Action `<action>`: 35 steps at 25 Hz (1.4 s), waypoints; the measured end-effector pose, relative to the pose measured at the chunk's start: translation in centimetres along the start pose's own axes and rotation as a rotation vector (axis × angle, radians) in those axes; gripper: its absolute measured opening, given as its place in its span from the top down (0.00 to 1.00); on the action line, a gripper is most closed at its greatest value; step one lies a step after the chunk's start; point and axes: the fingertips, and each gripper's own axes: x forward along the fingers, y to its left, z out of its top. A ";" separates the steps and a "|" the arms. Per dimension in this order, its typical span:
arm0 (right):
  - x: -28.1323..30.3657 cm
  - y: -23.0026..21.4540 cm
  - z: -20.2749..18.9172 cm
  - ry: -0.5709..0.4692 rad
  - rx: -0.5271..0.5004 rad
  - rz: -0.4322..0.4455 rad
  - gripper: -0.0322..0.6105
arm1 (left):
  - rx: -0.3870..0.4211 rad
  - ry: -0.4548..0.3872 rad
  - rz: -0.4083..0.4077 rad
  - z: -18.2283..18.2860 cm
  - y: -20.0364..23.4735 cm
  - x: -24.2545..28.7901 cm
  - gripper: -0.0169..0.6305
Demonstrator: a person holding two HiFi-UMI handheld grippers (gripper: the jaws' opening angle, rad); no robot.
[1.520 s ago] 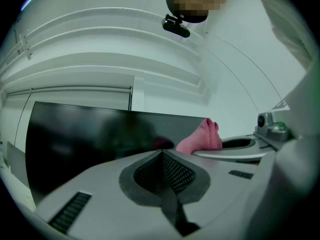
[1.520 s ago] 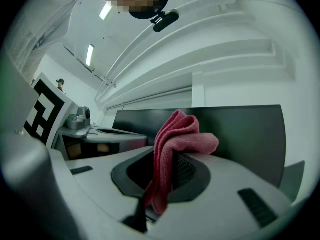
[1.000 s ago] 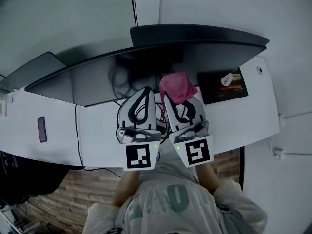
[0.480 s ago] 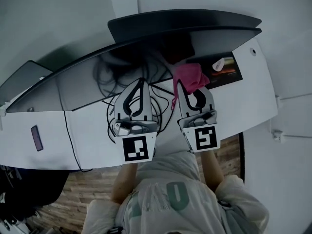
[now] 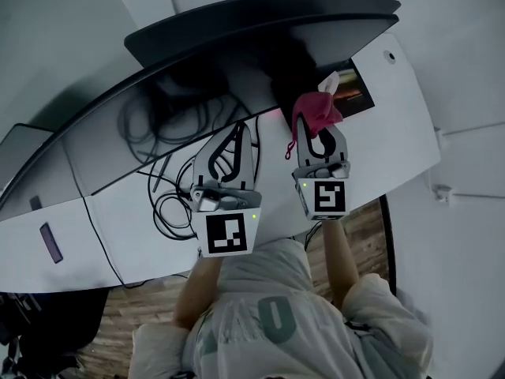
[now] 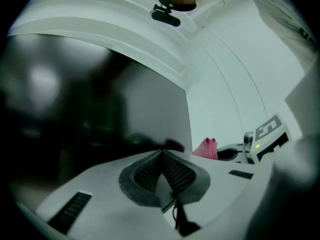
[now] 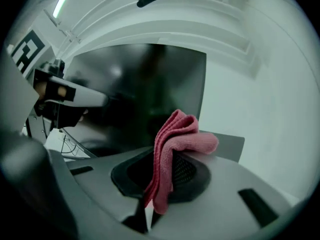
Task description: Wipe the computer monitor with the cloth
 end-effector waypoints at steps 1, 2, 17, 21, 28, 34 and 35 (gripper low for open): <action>0.2 -0.7 -1.1 0.019 0.009 -0.016 0.86 | 0.004 0.002 -0.015 -0.1 -0.5 0.4 0.95; 0.4 -1.4 -2.3 0.038 0.016 -0.032 0.86 | 0.007 0.004 -0.026 -0.2 -1.0 0.7 0.95; 3.3 -3.9 -12.8 0.218 0.239 -0.059 0.86 | -0.007 0.041 -0.040 -2.4 -1.9 1.9 0.95; 3.6 -3.3 -13.4 0.240 0.221 -0.057 0.86 | -0.002 0.047 -0.041 -2.4 -1.7 1.9 0.95; 4.2 -2.8 -14.1 0.246 0.228 -0.038 0.86 | -0.004 0.057 -0.027 -3.1 -1.3 1.7 0.95; 5.0 -2.1 -14.5 0.245 0.287 -0.027 0.86 | -0.008 0.061 -0.016 -3.3 -0.8 1.6 0.95; 5.1 -1.9 -14.7 0.251 0.297 -0.023 0.86 | -0.012 0.063 -0.014 -3.4 -0.7 1.6 0.95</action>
